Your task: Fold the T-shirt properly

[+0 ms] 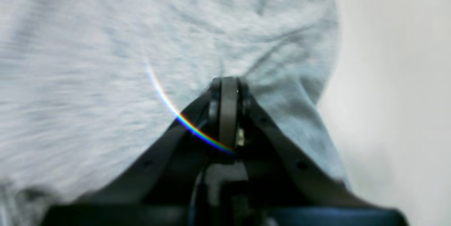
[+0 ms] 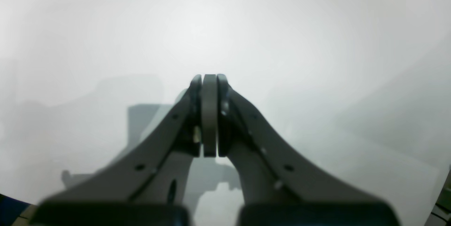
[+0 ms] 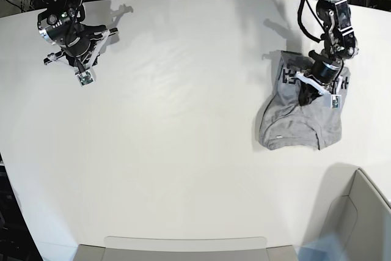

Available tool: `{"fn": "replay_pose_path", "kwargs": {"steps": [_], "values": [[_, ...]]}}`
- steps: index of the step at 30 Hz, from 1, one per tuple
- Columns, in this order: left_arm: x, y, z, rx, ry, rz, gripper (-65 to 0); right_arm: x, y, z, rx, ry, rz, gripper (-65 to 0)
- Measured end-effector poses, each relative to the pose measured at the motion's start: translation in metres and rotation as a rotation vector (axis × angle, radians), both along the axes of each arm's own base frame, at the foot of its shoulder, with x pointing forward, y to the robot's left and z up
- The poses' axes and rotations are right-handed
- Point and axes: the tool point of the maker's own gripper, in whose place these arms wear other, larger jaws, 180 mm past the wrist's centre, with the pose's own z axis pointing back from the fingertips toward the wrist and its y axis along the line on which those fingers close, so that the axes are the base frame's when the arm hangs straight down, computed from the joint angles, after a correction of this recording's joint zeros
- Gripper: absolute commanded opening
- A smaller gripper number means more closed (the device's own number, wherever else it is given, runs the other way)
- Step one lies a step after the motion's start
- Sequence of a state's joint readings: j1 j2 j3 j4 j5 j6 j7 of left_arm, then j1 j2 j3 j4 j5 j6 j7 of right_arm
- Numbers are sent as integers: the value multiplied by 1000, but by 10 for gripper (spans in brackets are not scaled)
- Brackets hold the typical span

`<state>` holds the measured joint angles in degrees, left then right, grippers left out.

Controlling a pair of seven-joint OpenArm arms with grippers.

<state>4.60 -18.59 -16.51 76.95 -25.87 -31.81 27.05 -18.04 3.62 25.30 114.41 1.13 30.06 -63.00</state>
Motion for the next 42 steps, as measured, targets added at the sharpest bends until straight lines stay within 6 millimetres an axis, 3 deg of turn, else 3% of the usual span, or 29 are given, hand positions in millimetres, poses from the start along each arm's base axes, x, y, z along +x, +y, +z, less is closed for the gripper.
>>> {"fn": "replay_pose_path", "kwargs": {"steps": [6, 11, 17, 21, 26, 33, 40, 42], "values": [[-3, 13, 70, 107, -130, 20, -650, 2, 0, 7, -8, -19, 4, -650], [-42, 26, 105, 170, -140, 103, -650, 4, 1, 16, -13, -51, 8, -650], [-117, 11, 74, 189, 53, 85, -650, -33, -3, -5, -30, 55, 1, -650], [-162, 17, 50, 208, 197, 100, -650, -67, -2, -21, -23, 142, 4, -650], [-209, 14, 35, 207, 314, 78, -650, -104, 3, -34, 1, 211, 15, -650], [-251, 19, 12, 187, 444, 88, -650, -162, 26, -46, 93, 278, 9, -650], [-317, 13, -51, 181, 696, 55, -650, -186, 26, -54, 103, 337, 4, -650], [-322, 3, -62, 168, 688, 52, -650, -194, 27, -60, 114, 366, -7, -650]]}}
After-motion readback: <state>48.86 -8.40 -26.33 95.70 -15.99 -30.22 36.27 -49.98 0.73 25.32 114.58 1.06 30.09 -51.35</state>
